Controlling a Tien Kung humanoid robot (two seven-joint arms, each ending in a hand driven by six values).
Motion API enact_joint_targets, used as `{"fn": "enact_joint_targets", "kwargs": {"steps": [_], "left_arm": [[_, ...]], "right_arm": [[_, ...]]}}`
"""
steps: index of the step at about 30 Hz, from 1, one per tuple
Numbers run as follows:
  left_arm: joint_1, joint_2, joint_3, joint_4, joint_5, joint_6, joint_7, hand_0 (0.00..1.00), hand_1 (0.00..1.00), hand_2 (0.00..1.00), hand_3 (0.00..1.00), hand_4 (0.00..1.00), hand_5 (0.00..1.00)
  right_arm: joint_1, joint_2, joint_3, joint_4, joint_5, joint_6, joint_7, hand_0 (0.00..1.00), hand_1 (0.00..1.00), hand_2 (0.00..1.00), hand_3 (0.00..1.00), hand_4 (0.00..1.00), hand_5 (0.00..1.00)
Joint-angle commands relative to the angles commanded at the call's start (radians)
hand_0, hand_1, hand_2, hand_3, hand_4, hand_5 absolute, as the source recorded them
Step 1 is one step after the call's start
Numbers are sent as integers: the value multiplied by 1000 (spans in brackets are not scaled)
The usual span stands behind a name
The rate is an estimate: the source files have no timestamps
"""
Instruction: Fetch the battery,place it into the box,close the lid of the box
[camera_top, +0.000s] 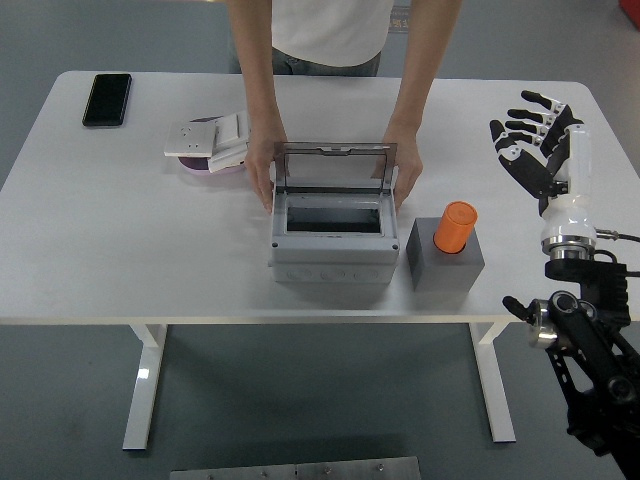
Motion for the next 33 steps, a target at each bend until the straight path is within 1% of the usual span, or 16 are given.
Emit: {"fn": "enact_joint_targets", "kwargs": {"steps": [8, 9, 14, 15, 17, 20, 21, 24, 29, 33], "left_arm": [[1, 1, -2, 0, 5, -1, 3, 612, 736, 587, 559, 385, 2], [1, 1, -2, 0, 6, -1, 2, 613, 737, 588, 559, 384, 2], [2, 0, -4, 0, 10, -1, 4, 613, 737, 588, 559, 384, 2], [2, -1, -5, 0, 13, -1, 5, 613, 736, 587, 554, 385, 2], [1, 0, -7, -1, 17, -1, 7, 613, 736, 587, 554, 385, 2], [0, 1, -11, -1, 24, -1, 10, 613, 736, 587, 554, 385, 2], [-1, 1, -12, -1, 26, -1, 10, 613, 736, 579, 553, 387, 2], [-5, 0, -16, -1, 35, -2, 14, 613, 736, 579, 553, 387, 2], [-13, -1, -26, -1, 57, -4, 23, 613, 736, 578, 552, 385, 2], [-19, 1, -34, -1, 73, -4, 30, 613, 736, 578, 552, 386, 2]], "right_arm": [[-7, 27, -42, -35, 16, 2, 14, 509, 574, 581, 649, 813, 113], [-8, 30, -47, -40, 17, 2, 15, 568, 574, 579, 646, 805, 99], [-13, 41, -70, -70, 19, 6, 19, 568, 574, 579, 646, 805, 99], [-13, 43, -73, -77, 18, 6, 20, 620, 578, 578, 647, 807, 98], [-12, 46, -77, -90, 16, 8, 20, 620, 578, 578, 647, 807, 98], [-5, 47, -84, -113, 8, 9, 18, 620, 578, 578, 647, 807, 98], [-2, 47, -85, -118, 4, 9, 16, 655, 583, 571, 641, 808, 102], [9, 45, -84, -131, -9, 8, 11, 655, 583, 571, 641, 808, 102], [21, 33, -80, -135, -32, -2, 9, 670, 586, 567, 632, 806, 94], [23, 30, -76, -136, -44, -15, 21, 673, 593, 567, 634, 809, 100]]}}
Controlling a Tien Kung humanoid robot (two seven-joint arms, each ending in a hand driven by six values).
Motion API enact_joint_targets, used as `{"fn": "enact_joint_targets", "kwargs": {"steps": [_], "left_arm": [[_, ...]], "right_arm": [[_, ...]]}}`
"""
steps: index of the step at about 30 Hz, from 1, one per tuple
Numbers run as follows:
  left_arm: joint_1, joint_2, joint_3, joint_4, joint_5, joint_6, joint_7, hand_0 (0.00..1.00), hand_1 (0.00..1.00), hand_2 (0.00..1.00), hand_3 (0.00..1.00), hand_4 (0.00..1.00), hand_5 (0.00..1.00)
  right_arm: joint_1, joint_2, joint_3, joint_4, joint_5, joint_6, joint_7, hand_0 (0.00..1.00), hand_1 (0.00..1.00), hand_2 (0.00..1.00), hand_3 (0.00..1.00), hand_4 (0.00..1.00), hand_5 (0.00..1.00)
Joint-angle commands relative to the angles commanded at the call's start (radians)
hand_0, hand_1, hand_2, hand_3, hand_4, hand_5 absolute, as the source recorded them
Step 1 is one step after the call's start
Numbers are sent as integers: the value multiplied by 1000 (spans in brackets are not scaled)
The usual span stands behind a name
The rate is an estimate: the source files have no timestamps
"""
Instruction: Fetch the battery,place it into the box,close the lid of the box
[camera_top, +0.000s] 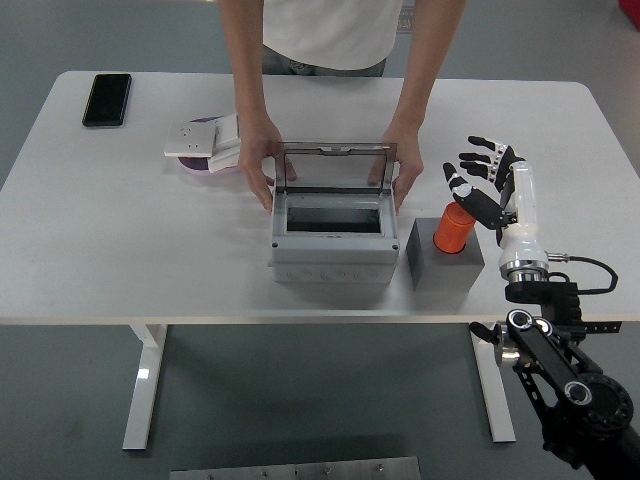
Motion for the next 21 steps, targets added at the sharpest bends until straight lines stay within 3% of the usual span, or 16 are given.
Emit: {"fn": "enact_joint_targets", "kwargs": {"steps": [11, 21], "left_arm": [[-6, -3, -10, -1, 20, -1, 10, 613, 736, 576, 552, 387, 2], [1, -11, -9, -2, 19, -4, 17, 612, 737, 571, 552, 388, 2]], "right_arm": [[-9, 15, -25, -29, 41, -56, 91, 677, 590, 561, 628, 804, 99], [-6, 25, -62, -48, 78, -87, 137, 611, 563, 527, 600, 806, 131]]}}
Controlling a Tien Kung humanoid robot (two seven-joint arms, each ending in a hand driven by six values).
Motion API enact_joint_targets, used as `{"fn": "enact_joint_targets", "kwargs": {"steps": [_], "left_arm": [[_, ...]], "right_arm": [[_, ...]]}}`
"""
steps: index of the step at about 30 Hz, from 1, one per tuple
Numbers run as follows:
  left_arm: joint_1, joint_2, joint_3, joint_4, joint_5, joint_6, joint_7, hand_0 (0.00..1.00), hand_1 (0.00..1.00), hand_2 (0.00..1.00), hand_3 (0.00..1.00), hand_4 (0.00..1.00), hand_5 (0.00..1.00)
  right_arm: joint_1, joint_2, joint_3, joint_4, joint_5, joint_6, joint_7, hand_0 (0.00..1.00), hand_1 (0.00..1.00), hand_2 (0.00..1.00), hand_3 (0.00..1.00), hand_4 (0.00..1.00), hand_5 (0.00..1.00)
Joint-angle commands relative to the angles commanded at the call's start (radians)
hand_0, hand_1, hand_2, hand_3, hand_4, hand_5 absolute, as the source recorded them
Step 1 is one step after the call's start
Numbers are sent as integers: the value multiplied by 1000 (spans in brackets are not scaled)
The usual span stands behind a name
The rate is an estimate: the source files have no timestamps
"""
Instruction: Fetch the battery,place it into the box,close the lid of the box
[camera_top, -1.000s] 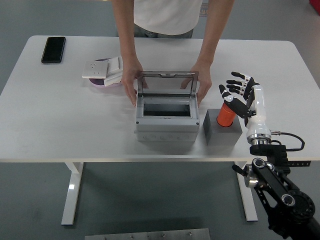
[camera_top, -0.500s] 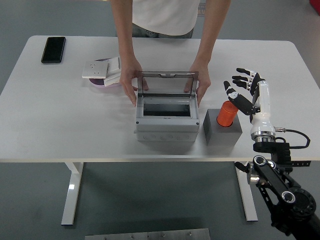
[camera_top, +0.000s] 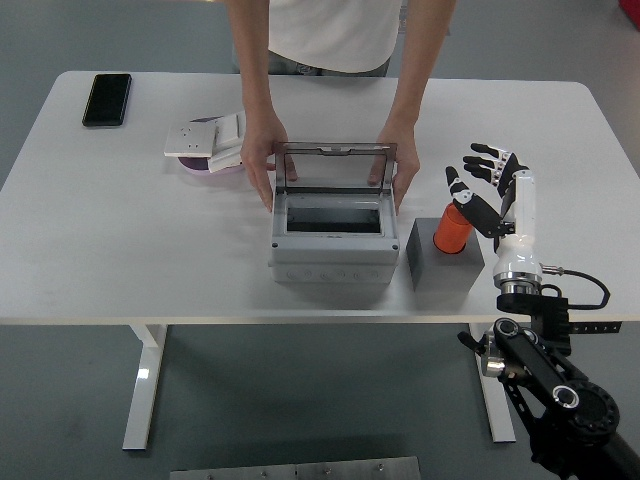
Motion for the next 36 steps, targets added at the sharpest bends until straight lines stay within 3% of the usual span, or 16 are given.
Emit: {"fn": "enact_joint_targets", "kwargs": {"steps": [13, 25, 36], "left_arm": [[23, -11, 1, -4, 4, -4, 13, 611, 736, 572, 553, 388, 2], [17, -11, -1, -3, 13, -7, 12, 612, 736, 573, 555, 390, 2], [17, -12, -3, -3, 20, -8, 13, 614, 737, 574, 555, 387, 2]], "right_arm": [[9, 5, -41, -33, 31, -18, 34, 607, 560, 525, 592, 804, 137], [27, 13, -63, -118, 68, -25, 62, 631, 569, 528, 591, 810, 142], [30, 18, -89, -139, 79, -27, 68, 648, 595, 538, 601, 811, 136]]}}
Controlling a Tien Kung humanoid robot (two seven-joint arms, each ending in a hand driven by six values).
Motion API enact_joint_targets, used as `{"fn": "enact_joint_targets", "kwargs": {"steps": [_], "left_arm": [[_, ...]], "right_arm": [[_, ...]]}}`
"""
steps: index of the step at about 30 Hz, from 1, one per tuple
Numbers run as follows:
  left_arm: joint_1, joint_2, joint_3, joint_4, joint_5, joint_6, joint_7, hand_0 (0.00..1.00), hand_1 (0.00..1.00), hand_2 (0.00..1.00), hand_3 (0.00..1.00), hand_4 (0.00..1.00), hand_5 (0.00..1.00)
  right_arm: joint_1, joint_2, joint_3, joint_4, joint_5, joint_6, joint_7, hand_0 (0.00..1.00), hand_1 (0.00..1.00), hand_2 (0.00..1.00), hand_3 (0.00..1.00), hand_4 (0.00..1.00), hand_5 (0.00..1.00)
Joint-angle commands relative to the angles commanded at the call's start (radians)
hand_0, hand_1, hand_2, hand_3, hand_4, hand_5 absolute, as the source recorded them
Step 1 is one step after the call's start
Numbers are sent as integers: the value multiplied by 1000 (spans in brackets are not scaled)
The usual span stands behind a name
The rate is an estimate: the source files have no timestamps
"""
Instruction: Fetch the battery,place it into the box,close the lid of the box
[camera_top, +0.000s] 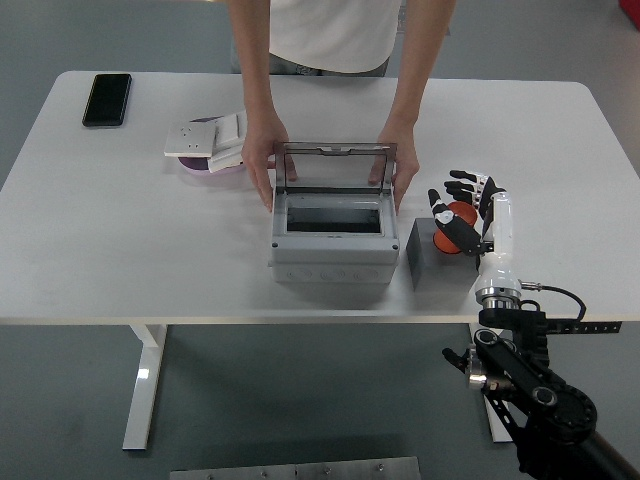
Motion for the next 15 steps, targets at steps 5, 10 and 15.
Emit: {"fn": "enact_joint_targets", "kwargs": {"steps": [5, 10, 15], "left_arm": [[-1, 0, -2, 0, 5, -1, 1, 612, 737, 574, 556, 387, 2], [0, 0, -3, 0, 9, -1, 2, 614, 737, 574, 556, 387, 2], [0, 0, -6, 0, 14, -1, 4, 613, 737, 574, 555, 386, 2]], "right_arm": [[-4, 0, -8, -10, 2, 3, -1, 649, 601, 548, 605, 811, 134], [-6, 0, -10, -21, 2, 8, -5, 649, 603, 552, 605, 812, 139], [-8, -1, -18, -30, 1, 13, -10, 649, 606, 558, 606, 811, 136]]}}
